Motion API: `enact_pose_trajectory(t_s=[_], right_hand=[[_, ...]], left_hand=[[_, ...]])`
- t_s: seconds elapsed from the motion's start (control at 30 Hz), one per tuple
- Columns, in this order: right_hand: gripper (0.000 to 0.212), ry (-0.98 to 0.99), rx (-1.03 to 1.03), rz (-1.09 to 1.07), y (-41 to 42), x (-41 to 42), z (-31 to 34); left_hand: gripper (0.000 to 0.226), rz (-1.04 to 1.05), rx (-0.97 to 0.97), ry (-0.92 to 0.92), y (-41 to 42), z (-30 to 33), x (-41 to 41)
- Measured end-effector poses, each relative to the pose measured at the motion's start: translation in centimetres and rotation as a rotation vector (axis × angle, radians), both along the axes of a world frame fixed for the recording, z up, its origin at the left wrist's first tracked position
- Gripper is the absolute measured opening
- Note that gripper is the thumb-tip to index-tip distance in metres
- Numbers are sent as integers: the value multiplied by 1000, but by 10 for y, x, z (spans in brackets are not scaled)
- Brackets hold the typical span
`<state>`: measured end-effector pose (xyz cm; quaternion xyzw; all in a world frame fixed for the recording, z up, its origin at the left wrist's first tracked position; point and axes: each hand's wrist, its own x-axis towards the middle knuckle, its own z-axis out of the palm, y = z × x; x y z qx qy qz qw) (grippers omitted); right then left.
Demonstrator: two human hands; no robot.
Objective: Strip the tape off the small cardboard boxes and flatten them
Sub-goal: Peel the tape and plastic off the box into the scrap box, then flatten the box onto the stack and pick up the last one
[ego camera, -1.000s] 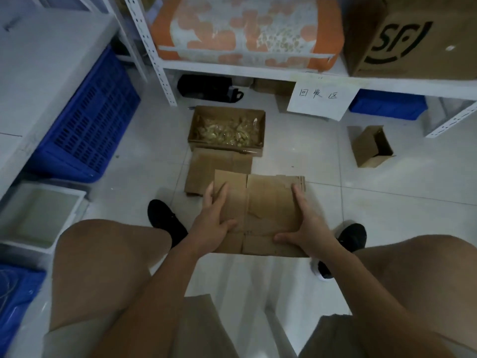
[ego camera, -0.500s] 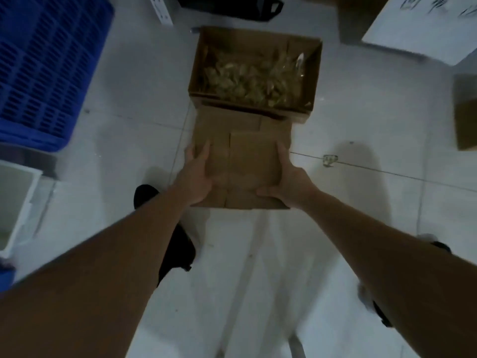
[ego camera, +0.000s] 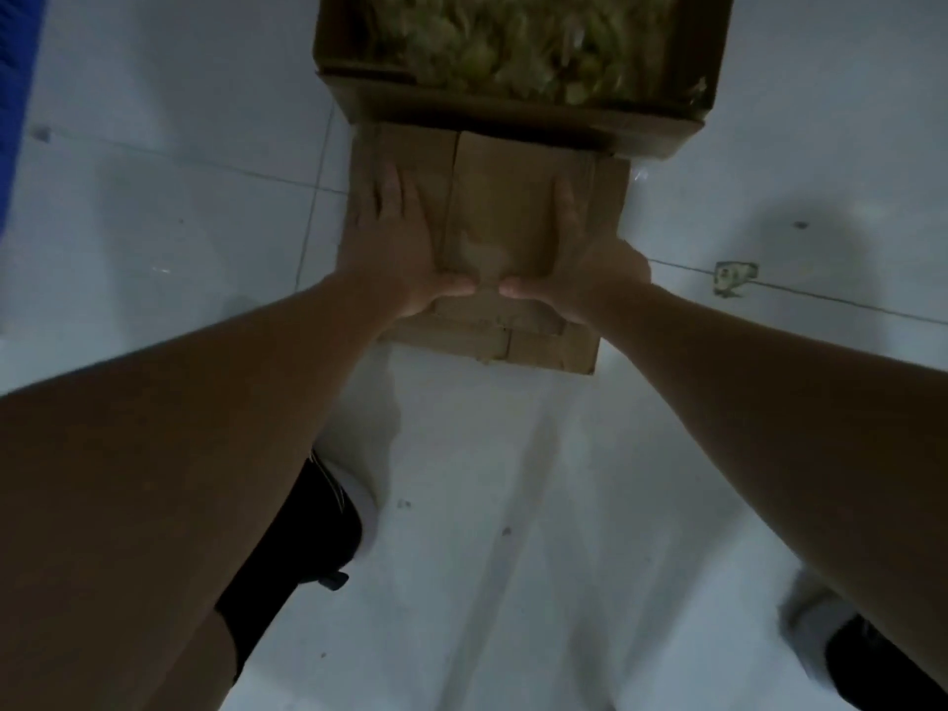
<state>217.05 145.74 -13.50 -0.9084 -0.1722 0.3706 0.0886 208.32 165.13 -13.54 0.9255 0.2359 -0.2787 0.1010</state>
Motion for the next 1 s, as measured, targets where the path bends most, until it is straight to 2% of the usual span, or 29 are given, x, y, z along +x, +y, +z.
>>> enact_pose_trajectory(t_s=[0.2, 0.37, 0.5, 0.57, 0.63, 0.73, 0.8, 1.0], right_hand=[[131, -36, -99, 77, -6, 0, 5], [127, 46, -13, 34, -12, 2, -1], [102, 117, 93, 146, -45, 17, 20], [91, 54, 52, 250, -85, 22, 37], [90, 3, 10, 274, -131, 29, 58], [87, -38, -48, 222, -207, 50, 94], [85, -62, -81, 160, -255, 66, 116], [78, -182, -132, -31, -384, 118, 161]], left_hand=[[149, 49, -59, 45, -11, 17, 2], [141, 43, -20, 18, -16, 6, -2], [131, 77, -13, 120, -28, 19, -3], [113, 70, 16, 120, -50, 30, -7], [91, -25, 44, 39, -81, 50, -7], [78, -238, -82, 0, -141, 92, 15], [77, -359, -167, -9, -183, 116, 37], [78, -669, -198, -130, -303, 149, 132]])
